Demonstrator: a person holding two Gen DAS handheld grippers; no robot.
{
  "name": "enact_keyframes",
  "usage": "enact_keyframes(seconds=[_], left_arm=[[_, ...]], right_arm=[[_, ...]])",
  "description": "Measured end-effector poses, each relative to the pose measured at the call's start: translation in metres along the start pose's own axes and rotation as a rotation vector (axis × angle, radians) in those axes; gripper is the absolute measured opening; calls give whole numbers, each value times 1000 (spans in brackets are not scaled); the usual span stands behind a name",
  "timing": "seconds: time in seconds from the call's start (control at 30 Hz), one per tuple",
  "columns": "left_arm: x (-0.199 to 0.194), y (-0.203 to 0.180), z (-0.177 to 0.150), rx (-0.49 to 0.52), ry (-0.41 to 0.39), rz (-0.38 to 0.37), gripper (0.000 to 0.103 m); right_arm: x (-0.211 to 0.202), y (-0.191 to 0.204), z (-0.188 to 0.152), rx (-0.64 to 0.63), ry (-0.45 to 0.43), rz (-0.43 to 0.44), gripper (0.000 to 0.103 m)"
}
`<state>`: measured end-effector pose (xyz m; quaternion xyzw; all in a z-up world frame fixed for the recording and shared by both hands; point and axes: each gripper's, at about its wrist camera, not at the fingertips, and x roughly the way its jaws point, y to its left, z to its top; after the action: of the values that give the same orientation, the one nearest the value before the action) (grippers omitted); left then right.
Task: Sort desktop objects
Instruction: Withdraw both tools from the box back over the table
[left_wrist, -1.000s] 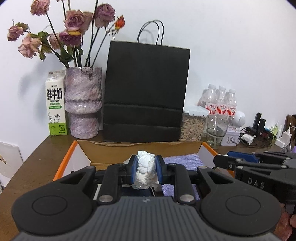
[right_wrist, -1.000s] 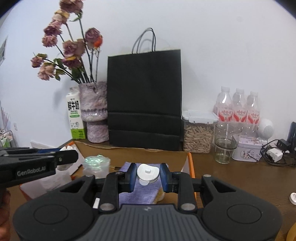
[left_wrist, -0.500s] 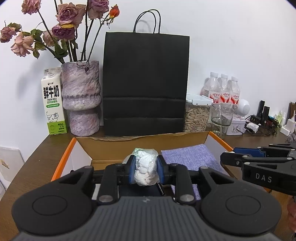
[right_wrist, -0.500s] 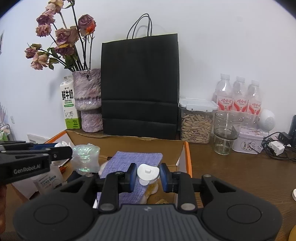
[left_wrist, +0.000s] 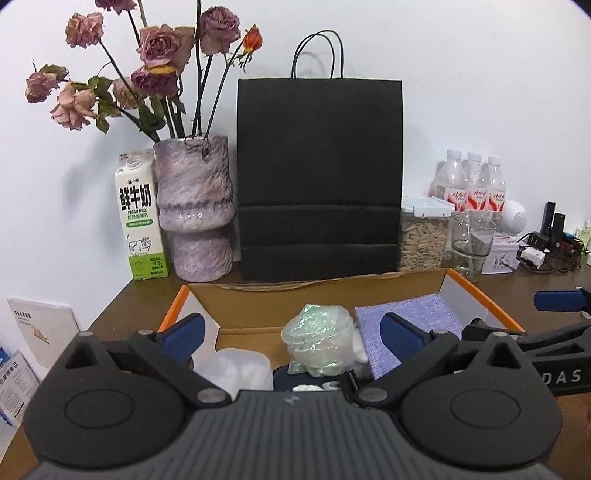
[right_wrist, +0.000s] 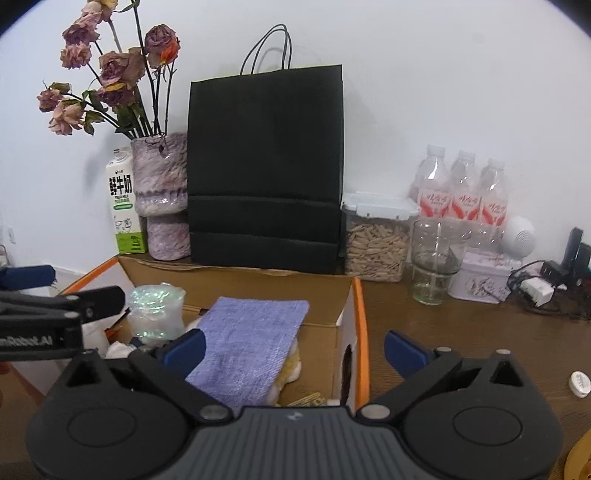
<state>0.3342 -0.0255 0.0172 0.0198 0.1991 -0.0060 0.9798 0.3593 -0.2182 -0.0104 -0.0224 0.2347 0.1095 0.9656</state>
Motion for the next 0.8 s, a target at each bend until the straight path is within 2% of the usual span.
enact_keyframes(seconds=[0.8], left_arm=[[-3,3,-4,-18,2,-1,103]], right_arm=[[-7,6,-1,-19,-11,-1,103]])
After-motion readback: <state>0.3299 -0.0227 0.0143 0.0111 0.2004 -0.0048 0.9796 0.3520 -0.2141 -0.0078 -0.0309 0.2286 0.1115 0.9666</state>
